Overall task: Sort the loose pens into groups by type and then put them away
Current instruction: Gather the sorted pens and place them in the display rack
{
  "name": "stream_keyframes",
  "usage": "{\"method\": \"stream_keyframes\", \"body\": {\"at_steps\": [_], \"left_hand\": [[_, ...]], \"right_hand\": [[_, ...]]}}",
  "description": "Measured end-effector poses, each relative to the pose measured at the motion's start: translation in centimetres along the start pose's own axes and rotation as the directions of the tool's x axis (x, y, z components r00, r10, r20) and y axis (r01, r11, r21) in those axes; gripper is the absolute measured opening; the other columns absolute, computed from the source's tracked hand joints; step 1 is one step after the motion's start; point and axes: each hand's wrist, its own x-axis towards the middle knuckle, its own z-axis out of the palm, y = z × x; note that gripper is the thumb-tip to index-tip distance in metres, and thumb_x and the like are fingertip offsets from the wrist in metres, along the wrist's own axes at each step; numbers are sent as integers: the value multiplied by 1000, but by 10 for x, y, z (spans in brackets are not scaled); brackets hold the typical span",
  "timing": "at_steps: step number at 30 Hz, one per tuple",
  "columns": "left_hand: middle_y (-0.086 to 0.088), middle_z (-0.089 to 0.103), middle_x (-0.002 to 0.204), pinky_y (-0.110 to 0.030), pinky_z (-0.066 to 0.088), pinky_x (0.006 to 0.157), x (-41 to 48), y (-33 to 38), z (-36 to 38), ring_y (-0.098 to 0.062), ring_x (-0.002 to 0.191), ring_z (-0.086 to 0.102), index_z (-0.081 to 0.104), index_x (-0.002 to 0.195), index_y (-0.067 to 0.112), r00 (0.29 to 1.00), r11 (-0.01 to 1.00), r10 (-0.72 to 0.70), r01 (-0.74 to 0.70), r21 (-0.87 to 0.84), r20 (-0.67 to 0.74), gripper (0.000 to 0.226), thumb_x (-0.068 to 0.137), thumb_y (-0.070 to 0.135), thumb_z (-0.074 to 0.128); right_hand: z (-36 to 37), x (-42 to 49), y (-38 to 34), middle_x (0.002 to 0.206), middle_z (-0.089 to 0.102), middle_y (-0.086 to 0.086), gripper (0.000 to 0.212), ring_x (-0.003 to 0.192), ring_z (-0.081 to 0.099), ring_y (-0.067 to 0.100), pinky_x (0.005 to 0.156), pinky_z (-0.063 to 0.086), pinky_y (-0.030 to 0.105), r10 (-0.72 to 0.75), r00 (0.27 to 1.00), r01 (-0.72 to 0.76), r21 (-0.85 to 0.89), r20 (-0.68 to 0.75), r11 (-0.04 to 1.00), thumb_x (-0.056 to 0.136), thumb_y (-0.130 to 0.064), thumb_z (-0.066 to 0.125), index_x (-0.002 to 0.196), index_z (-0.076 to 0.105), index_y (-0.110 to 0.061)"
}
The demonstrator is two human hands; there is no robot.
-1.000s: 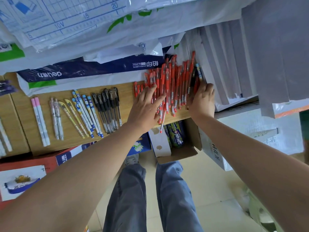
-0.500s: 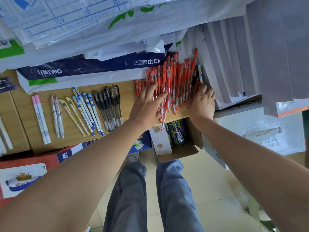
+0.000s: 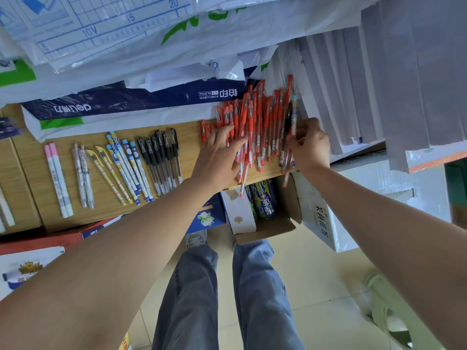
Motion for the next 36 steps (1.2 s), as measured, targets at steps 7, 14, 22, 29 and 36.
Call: {"method": "stream_keyframes", "body": {"at_steps": [7,14,22,29,36], "left_hand": [[-8,67,99,-24,41,73,18,34,-16,-17,88,59,67,107,5,951,657,-269,299,-692,155,33,99,31,47],[-2,63,82,-26,37,55,19,35,-20,-10,55,52,59,104,5,896,566,-388,417,-711,216,33,102,31,39],[-2,64,69,-31,40,57,7,23,-12,-27,56,61,55,84,18,913,587,-344,390,-709,218,25,101,30,43],[-5,66,64,-37,41,59,5,21,-8,-43,73,67,54,84,19,898,527,-349,424,-737,268,22,101,29,44],[-17,71,77,-54,53,71,7,19,-11,-47,78,66,54,84,22,884,507,-368,451,-734,289,21,100,32,46]], "right_hand": [[-3,-27,-22,74,64,-1,14,59,59,7,56,48,16,-160,887,49,255,434,966,85,-17,70,90,57,-18],[-7,-27,-14,74,67,-4,7,64,67,16,62,57,29,-118,943,79,136,311,988,93,-20,59,96,64,-16],[12,-15,0,90,67,14,20,80,66,33,71,56,43,76,988,-36,-279,133,959,95,-19,52,110,55,-7],[11,-3,-2,97,64,15,31,90,64,33,66,45,32,151,984,-107,-372,92,922,91,-30,63,103,61,-2],[13,7,-3,91,67,12,28,83,64,27,66,49,29,263,953,-215,-275,151,937,86,-29,68,97,64,-2]]}}
